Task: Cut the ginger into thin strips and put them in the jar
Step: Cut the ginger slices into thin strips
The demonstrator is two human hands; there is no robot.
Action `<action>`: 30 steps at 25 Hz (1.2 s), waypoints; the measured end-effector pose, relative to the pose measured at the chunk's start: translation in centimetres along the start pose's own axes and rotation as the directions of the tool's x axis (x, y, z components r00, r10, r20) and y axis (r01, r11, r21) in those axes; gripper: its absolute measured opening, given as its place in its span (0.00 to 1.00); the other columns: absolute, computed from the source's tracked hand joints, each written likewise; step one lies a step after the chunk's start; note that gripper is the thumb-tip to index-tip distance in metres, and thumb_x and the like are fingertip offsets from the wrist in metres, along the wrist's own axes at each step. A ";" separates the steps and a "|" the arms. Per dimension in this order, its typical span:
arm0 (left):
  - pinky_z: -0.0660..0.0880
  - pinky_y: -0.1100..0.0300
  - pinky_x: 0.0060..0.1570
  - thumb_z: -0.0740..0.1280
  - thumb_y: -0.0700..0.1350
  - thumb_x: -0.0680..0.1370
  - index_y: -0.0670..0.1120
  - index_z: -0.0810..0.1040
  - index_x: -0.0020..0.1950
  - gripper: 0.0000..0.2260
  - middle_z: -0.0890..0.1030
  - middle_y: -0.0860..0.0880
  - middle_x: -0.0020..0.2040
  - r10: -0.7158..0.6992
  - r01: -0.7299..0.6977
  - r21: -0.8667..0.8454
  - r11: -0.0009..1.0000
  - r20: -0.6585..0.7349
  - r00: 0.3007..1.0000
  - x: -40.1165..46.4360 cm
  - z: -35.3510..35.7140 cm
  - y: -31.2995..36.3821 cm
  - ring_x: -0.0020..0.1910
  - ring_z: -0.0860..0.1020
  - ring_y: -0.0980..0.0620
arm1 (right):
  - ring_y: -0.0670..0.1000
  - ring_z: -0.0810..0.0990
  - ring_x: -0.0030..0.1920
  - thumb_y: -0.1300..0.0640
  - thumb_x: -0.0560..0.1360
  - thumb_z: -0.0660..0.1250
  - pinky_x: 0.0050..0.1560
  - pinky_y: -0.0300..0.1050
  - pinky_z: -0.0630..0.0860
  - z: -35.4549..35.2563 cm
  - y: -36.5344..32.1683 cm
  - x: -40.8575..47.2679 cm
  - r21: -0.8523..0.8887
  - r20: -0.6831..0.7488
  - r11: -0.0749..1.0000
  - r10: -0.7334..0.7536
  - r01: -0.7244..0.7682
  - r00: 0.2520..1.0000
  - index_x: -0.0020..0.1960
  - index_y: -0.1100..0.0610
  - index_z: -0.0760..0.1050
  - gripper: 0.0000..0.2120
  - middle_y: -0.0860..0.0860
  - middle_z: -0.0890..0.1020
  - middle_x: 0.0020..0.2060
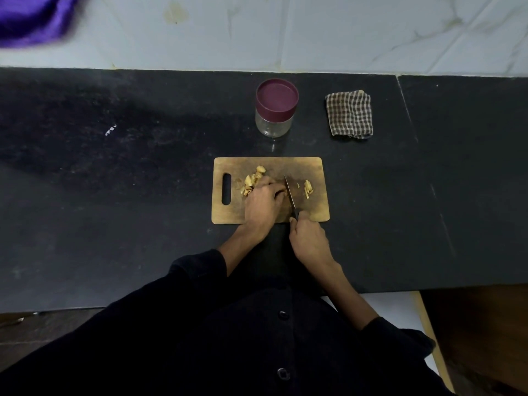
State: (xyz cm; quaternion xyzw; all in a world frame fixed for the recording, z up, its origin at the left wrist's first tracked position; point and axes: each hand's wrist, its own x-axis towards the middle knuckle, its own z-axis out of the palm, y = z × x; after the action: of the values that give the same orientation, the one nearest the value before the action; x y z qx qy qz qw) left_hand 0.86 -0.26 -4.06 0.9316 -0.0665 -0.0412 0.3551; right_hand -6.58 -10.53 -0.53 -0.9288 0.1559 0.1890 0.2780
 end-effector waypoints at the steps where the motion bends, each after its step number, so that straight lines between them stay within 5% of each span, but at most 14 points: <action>1: 0.76 0.55 0.49 0.67 0.43 0.77 0.46 0.83 0.55 0.08 0.78 0.49 0.53 -0.002 0.002 0.003 1.000 -0.001 1.000 0.0 0.0 0.0 0.49 0.78 0.52 | 0.63 0.78 0.53 0.53 0.84 0.53 0.48 0.55 0.73 0.1 -0.1 0.0 -0.011 0.003 1.000 0.004 -0.004 1.000 0.58 0.61 0.68 0.12 0.62 0.79 0.52; 11: 0.77 0.53 0.48 0.68 0.44 0.78 0.46 0.83 0.54 0.08 0.78 0.49 0.53 0.006 -0.006 0.003 1.000 -0.017 1.000 -0.1 0.0 0.1 0.49 0.78 0.51 | 0.62 0.78 0.53 0.53 0.84 0.53 0.46 0.50 0.69 0.0 1.3 -0.6 0.043 0.038 0.997 0.064 -0.066 0.997 0.62 0.63 0.69 0.15 0.62 0.79 0.53; 17: 0.78 0.56 0.52 0.70 0.41 0.76 0.46 0.81 0.56 0.10 0.79 0.50 0.53 0.000 0.000 -0.093 0.996 0.004 1.000 0.2 -0.1 -0.7 0.49 0.79 0.54 | 0.54 0.75 0.43 0.52 0.85 0.53 0.43 0.48 0.69 -0.9 1.2 -0.9 0.115 0.001 0.992 0.051 -0.051 0.999 0.57 0.62 0.70 0.14 0.55 0.77 0.43; 30: 0.76 0.57 0.51 0.69 0.41 0.76 0.46 0.83 0.52 0.07 0.79 0.49 0.51 -0.026 0.025 -0.070 0.997 -0.009 1.000 0.1 -0.2 -0.3 0.48 0.78 0.53 | 0.62 0.78 0.52 0.52 0.84 0.54 0.48 0.53 0.73 -0.2 0.2 -0.1 0.045 0.037 0.999 0.008 -0.010 0.999 0.57 0.61 0.70 0.14 0.61 0.79 0.51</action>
State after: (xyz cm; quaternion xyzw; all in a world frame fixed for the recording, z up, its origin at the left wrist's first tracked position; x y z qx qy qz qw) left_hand 1.00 0.11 -4.14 0.9195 -0.0513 -0.0435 0.3872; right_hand -6.69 -10.76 -0.41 -0.9180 0.1591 0.2036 0.3009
